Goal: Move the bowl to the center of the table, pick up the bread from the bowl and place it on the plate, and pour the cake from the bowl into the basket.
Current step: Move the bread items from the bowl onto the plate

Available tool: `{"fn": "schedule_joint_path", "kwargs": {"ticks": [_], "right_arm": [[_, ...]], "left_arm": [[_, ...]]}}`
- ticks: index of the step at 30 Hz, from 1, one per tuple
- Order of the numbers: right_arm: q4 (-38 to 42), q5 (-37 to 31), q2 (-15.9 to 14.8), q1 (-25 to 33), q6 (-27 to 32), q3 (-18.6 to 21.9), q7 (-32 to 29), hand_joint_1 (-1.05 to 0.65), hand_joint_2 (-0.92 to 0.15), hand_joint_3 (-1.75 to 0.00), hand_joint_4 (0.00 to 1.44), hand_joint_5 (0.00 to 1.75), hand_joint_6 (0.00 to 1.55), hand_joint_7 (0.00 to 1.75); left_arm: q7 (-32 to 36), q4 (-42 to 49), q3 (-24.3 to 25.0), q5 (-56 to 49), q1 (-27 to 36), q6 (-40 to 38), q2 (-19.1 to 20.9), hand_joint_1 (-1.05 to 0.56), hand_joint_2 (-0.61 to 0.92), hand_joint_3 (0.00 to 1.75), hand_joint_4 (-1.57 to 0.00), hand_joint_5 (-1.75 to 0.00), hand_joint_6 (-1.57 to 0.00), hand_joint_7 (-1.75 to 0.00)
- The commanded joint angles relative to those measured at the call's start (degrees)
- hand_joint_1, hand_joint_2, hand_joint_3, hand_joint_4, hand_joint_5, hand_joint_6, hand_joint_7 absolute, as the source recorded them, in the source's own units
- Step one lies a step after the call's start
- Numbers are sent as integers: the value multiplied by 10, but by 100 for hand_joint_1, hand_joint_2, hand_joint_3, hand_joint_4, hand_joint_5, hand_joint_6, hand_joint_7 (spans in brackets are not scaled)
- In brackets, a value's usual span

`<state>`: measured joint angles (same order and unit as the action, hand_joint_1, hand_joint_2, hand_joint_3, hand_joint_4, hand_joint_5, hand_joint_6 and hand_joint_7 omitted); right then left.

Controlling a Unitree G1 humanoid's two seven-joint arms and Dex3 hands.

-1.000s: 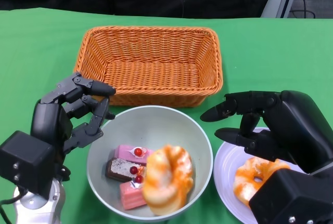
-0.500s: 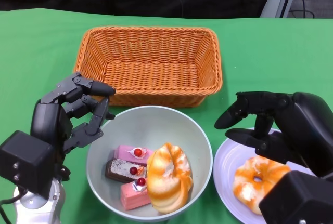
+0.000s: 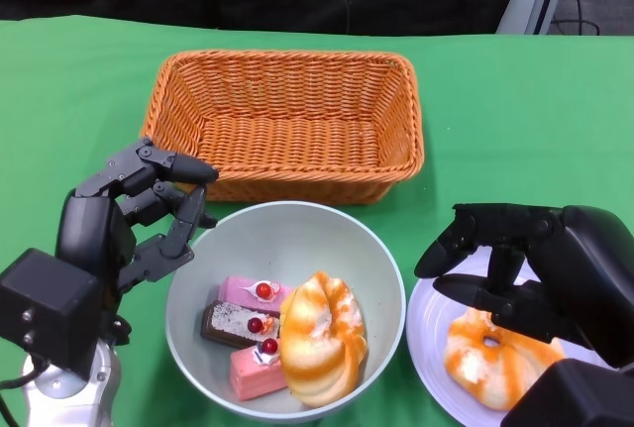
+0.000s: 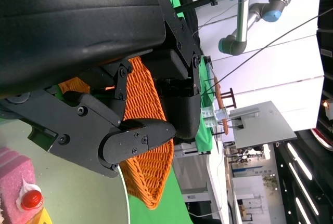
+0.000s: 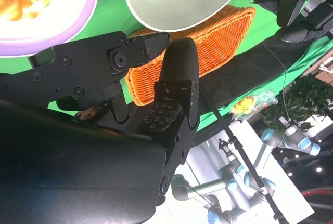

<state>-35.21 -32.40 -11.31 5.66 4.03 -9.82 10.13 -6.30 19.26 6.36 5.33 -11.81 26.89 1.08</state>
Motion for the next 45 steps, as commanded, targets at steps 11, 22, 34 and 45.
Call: {"fn": "schedule_joint_path", "kwargs": {"ticks": [11, 22, 34, 45], "right_arm": [[15, 4, 4, 2, -24, -21, -8, -13, -90, -3, 79, 146, 90, 79], [16, 0, 10, 8, -27, -33, -19, -11, -91, -5, 76, 143, 90, 79], [24, 27, 15, -35, -13, -69, 29, -20, -88, -4, 73, 121, 95, 45], [21, -25, -4, -92, 45, -128, 126, -43, -86, 0, 75, 38, 78, 0]], "left_arm": [[-6, 0, 4, 7, -4, 4, 9, -25, 69, 77, -75, -137, -81, -103], [-12, -7, 4, 17, 1, -5, 8, -25, 69, 74, -75, -137, -82, -102], [-9, -10, -2, 8, 7, 1, 6, -27, 70, 71, -73, -137, -81, -103], [-9, -22, -5, 9, 12, -4, 0, -27, 72, 70, -73, -138, -80, -104]]}}
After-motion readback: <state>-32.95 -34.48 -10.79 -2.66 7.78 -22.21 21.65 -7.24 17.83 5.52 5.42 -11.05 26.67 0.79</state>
